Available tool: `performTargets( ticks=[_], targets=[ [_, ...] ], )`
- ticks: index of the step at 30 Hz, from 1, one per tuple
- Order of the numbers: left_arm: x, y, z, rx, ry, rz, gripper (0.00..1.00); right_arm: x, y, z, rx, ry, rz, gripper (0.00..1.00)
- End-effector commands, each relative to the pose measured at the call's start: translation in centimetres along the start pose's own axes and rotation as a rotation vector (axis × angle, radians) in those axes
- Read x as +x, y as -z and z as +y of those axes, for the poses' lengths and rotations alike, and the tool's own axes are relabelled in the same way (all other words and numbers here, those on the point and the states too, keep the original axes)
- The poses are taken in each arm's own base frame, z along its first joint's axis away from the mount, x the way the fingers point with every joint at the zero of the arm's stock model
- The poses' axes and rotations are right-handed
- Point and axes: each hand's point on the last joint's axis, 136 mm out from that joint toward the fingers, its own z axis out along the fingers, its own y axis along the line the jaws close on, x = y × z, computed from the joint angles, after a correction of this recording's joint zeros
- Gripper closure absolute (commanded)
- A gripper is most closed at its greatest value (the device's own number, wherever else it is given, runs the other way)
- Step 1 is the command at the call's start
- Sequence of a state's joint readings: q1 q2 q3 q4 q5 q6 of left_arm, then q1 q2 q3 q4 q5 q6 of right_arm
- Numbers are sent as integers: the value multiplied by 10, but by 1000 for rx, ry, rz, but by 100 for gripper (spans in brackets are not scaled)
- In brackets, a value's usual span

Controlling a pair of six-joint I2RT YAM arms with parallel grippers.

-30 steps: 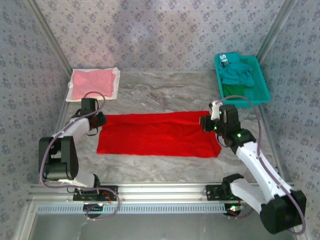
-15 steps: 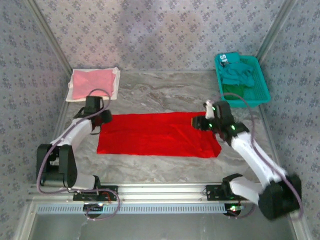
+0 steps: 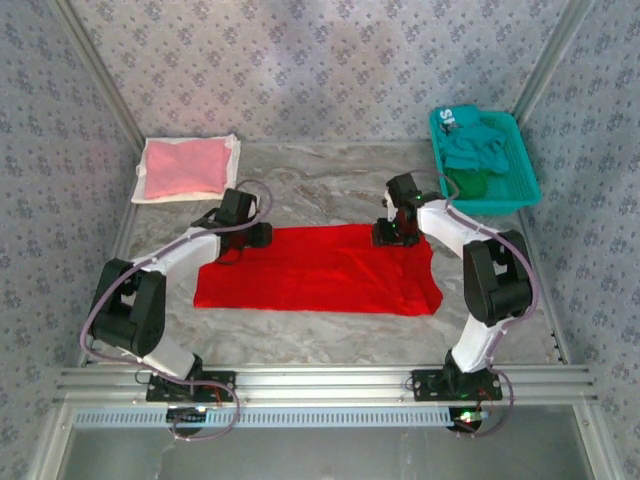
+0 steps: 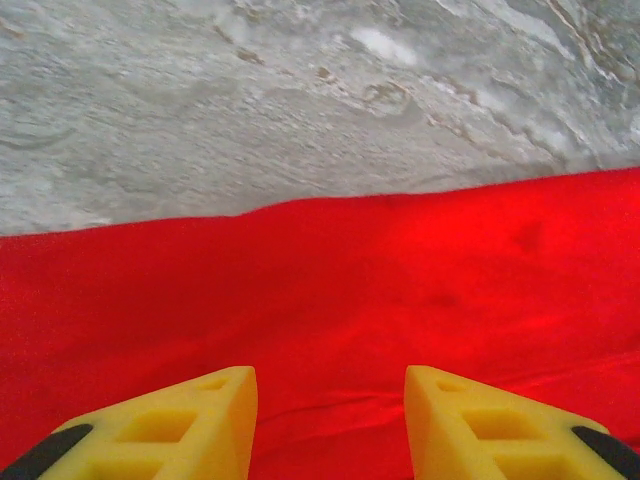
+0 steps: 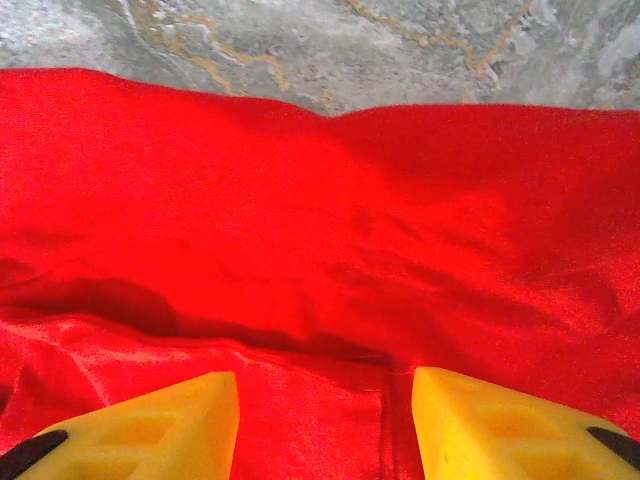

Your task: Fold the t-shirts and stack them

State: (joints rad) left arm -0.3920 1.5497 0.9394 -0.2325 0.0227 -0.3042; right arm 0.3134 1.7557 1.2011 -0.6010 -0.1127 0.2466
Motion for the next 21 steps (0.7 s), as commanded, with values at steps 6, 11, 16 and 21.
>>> performTargets(
  ticks=[6, 11, 16, 21],
  targets=[
    [36, 0, -18, 67, 14, 31, 57, 11, -24, -2, -41, 22, 50, 57],
    [44, 1, -12, 47, 36, 35, 58, 23, -31, 0, -51, 30, 86, 57],
    [44, 7, -9, 36, 42, 21, 58, 35, -30, 5, -84, 44, 107, 62],
    [48, 9, -2, 9, 49, 11, 58, 43, -21, 7, -85, 50, 106, 79]
  ],
)
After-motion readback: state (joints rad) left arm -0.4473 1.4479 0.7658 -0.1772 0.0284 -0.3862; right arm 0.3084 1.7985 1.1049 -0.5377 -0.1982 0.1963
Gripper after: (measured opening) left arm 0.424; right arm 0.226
